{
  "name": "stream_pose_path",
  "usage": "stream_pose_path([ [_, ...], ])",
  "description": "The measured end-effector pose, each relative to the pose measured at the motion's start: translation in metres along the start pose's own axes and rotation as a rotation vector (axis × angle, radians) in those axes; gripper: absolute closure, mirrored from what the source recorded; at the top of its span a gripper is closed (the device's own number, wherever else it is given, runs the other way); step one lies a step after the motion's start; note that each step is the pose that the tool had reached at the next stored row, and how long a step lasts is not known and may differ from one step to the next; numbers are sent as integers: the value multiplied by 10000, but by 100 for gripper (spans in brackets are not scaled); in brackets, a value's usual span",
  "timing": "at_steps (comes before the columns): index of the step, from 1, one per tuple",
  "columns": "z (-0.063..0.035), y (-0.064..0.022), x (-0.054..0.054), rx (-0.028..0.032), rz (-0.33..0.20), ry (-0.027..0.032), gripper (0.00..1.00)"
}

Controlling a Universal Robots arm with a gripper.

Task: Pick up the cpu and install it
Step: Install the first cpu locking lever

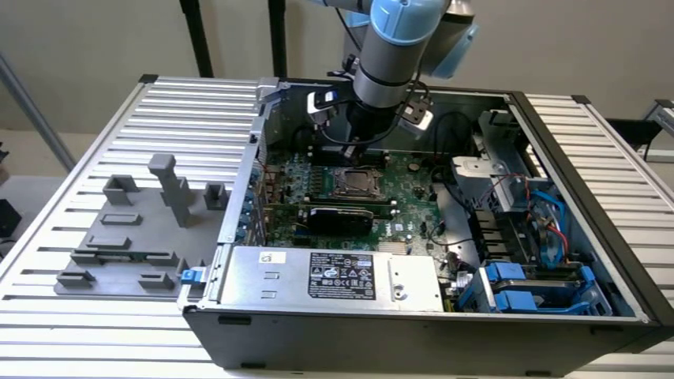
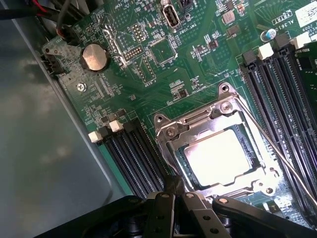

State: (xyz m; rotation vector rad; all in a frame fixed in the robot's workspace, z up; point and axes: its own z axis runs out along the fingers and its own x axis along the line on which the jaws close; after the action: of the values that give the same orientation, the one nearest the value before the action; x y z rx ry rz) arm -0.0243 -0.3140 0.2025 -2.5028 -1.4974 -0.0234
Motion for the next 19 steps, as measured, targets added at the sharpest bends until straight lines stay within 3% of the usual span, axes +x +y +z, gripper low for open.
stream_pose_path([
  [19,33,108,52,-19,27,-24,89],
])
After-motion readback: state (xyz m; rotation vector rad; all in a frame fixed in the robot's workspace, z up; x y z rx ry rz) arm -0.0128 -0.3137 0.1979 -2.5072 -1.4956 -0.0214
